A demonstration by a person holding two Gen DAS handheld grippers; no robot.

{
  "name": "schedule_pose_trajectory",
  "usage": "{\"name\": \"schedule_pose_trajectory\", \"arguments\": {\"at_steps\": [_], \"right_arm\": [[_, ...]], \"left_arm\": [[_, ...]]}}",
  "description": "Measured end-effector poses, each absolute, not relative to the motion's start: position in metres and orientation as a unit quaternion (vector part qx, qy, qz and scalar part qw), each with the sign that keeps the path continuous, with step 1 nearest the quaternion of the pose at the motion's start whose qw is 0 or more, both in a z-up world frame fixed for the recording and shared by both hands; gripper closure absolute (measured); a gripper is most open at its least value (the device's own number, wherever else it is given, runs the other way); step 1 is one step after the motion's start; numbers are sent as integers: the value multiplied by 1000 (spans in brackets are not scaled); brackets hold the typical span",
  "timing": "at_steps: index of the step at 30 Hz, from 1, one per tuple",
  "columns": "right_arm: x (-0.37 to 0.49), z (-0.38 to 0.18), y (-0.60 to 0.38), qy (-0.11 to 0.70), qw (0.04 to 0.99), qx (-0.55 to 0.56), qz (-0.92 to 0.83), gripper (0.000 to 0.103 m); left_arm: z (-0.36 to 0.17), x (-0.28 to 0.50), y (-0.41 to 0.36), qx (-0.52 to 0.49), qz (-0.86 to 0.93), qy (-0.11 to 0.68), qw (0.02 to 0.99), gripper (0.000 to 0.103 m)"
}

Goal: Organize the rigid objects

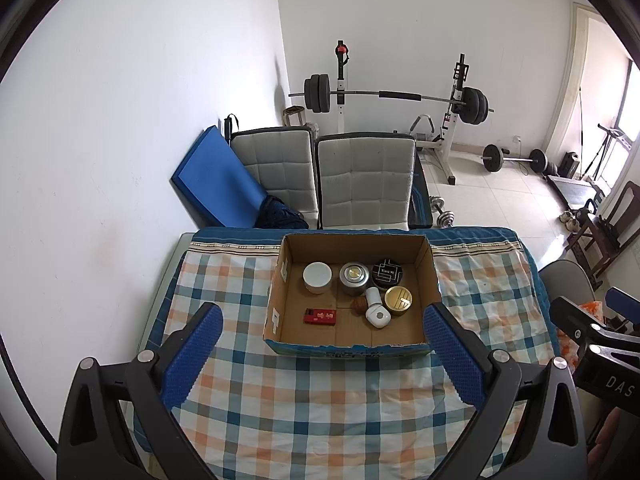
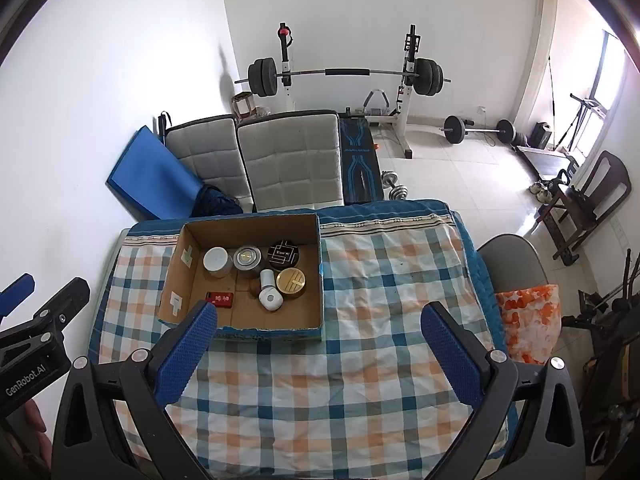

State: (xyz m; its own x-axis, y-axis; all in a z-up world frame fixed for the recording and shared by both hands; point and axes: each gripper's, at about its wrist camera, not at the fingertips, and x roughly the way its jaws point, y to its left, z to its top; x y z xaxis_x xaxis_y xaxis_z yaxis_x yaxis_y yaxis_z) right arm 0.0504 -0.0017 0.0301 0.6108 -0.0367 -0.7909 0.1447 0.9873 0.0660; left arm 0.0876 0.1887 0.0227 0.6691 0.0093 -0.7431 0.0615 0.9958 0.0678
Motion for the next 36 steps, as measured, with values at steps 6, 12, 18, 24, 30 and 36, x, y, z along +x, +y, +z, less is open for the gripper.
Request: {"name": "schedule_pose_trajectory", "arguments": {"at_steps": [6, 12, 18, 24, 30, 36], "right_arm": [[50, 31, -2, 439, 895, 62, -49, 0], [50, 31, -3, 437, 896, 63, -50, 0], [50, 32, -3, 438, 895, 67, -55, 0], [49, 31, -2, 439, 894, 67, -57, 0], [51, 30, -2, 442, 893, 70, -57, 0], [51, 29, -2, 440, 893, 70, -58, 0]], "left_arm": [[23, 87, 189, 44, -14, 406, 913, 0], [23, 87, 188, 44, -15, 405, 913, 0], [22, 87, 188, 42, -13, 406, 913, 0], [23, 86, 182, 46, -17, 410, 911, 0], [23, 86, 181, 45, -17, 409, 911, 0], [21, 87, 183, 42, -16, 408, 912, 0]]}}
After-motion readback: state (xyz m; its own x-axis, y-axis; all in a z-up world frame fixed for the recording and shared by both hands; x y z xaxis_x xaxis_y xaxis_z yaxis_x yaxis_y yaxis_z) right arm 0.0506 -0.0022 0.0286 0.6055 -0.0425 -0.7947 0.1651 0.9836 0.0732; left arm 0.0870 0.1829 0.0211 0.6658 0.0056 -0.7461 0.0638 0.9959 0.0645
